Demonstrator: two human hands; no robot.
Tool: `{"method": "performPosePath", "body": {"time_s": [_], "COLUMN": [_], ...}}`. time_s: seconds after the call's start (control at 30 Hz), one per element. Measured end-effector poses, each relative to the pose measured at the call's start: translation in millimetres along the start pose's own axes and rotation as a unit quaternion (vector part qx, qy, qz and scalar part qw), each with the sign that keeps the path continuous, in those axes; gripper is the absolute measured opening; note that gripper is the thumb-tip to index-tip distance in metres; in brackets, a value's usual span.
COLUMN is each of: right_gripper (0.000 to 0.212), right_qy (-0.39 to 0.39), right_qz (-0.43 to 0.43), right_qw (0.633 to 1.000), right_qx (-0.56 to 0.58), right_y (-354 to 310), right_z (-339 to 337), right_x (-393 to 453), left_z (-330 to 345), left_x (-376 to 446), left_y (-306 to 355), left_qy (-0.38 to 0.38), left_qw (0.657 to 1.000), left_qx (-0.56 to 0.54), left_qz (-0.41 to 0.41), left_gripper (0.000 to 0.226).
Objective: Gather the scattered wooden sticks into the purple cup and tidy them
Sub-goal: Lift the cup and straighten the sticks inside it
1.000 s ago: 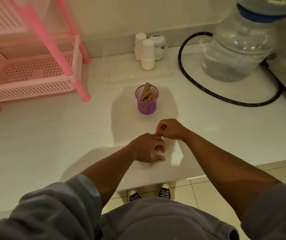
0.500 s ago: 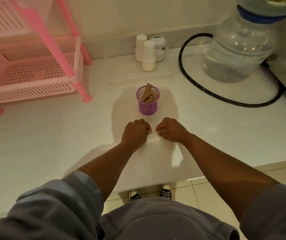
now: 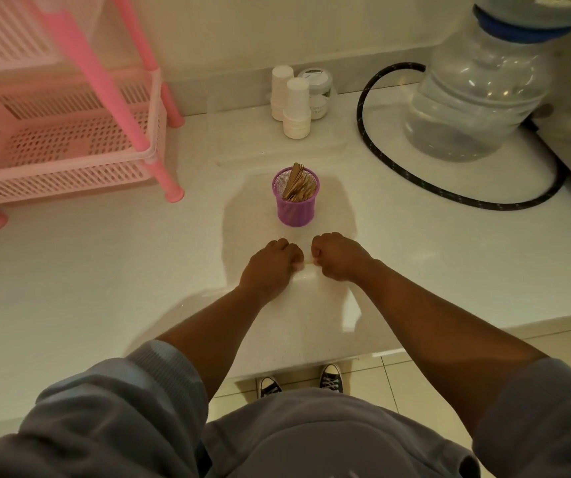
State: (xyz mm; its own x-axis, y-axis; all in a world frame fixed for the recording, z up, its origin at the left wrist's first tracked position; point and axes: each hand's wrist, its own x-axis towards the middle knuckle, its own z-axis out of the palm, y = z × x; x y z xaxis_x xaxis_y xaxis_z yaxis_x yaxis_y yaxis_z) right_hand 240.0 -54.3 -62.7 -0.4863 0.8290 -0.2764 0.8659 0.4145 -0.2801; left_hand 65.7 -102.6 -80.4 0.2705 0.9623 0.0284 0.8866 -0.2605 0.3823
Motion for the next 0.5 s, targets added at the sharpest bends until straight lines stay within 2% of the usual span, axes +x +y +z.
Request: {"method": "performPosePath", "body": {"time_s": [0.13,0.3,0.5], "right_gripper": [0.025,0.023,0.028], "right_qy": [0.002,0.0,0.003], "right_qz": [-0.009,-0.021,-0.017], "right_qw": [1.0,1.0,0.999], "right_qx": [-0.003,-0.012,-0.044], "right_y": [1.3,0.1,-6.3], "right_z": [0.5,1.9,1.6], "right_x": [0.2,-0.7,-3.3], "left_z": [-1.5,1.8,3.6], "left_x": [6.1,9.0,4.1], "left_y": [1.4,1.1,-0.5], "left_qy": [-0.001,-0.021,0.015], "left_qw": [0.999,0.999,1.0], "left_qx": [-0.001,0.028,0.01], "left_qz": [-0.032,-0.014,0.004], "left_gripper": [0.015,0.018,0.02]}}
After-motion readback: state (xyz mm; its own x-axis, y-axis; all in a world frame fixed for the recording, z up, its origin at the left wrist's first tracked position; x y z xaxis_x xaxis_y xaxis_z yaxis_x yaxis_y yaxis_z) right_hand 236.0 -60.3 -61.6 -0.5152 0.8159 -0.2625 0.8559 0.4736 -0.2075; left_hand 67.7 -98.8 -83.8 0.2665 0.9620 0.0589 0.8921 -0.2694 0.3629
